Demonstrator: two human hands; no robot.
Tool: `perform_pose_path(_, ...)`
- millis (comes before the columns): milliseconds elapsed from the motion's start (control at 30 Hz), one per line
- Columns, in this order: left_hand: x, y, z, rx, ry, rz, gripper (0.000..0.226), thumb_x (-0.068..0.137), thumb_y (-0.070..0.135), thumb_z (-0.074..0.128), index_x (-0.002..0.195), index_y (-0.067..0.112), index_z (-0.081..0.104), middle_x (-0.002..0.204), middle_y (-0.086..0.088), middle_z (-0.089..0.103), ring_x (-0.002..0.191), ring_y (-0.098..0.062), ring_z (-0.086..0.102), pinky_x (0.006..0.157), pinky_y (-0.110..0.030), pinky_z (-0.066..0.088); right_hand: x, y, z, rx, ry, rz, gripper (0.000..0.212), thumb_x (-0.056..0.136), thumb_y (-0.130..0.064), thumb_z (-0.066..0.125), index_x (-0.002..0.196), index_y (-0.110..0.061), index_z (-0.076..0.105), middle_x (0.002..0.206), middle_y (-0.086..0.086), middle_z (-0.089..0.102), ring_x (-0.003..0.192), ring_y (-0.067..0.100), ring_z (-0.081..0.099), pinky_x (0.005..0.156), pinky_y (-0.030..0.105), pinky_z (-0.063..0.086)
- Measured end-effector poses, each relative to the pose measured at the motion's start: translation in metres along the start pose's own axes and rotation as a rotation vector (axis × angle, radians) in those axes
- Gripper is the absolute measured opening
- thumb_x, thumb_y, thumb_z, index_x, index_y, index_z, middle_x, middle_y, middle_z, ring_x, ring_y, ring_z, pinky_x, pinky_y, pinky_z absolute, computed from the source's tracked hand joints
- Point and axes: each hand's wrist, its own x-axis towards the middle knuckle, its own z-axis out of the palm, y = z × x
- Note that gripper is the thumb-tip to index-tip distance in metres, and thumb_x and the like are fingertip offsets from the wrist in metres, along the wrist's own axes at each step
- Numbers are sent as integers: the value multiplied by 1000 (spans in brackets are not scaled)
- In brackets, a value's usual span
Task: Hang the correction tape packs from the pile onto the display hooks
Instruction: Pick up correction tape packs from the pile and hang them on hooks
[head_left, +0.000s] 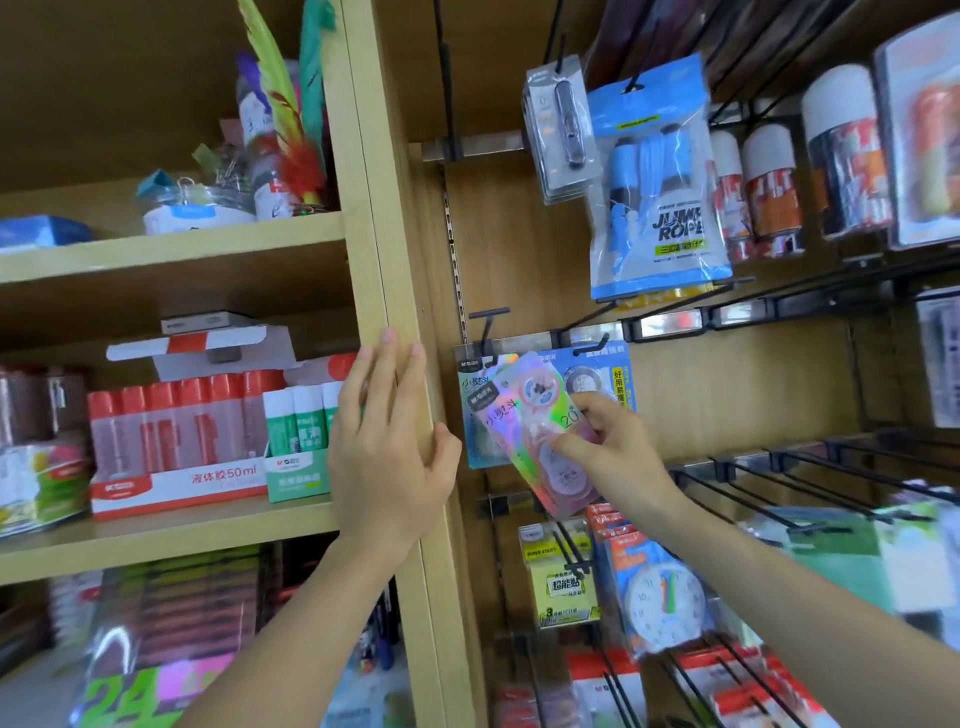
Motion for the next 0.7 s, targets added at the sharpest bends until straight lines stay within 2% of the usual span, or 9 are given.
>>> perform_pose_path(33,0,0,0,2,4,1,68,88,32,55,153,15,40,163,-3,30,152,-23,23,118,-45,35,0,2,1,-10,13,-6,19,85,-3,70,94,-18,66,75,-19,71,67,0,63,65,16,48)
perform_pose_path(100,-1,0,0,3,12,1,68,89,33,54,152,15,41,163,-3,31,152,-23,24,118,-45,35,1,5,4,8,37,-14,21,82,-6,71,98,-20,68,88,-10,75,80,8,70,71,23,55)
perform_pose_path(200,-1,0,1,-9,15,1,67,89,33,53,152,15,41,163,-4,32,152,-24,25,117,-47,36,6,3,9,76,42,-12,25,85,-3,71,104,-18,67,97,-4,76,90,10,72,73,23,57)
perform_pose_path(433,-2,-1,2,-23,46,12,66,88,29,58,150,13,44,161,-6,35,151,-25,26,116,-47,37,6,6,13,141,51,-52,24,83,0,70,102,-15,68,94,-4,76,87,13,72,68,27,59)
perform_pose_path(567,-2,-1,3,-34,65,15,65,87,26,60,149,12,46,160,-7,37,150,-25,29,116,-47,37,5,7,14,179,48,-66,24,79,-2,69,99,-14,68,89,-4,76,82,11,71,66,23,54)
perform_pose_path(700,-2,-1,3,-30,66,14,64,87,26,60,148,13,47,160,-6,37,150,-25,29,117,-44,36,12,0,17,189,88,-74,20,86,0,70,101,-13,67,91,-1,75,85,15,71,71,29,57)
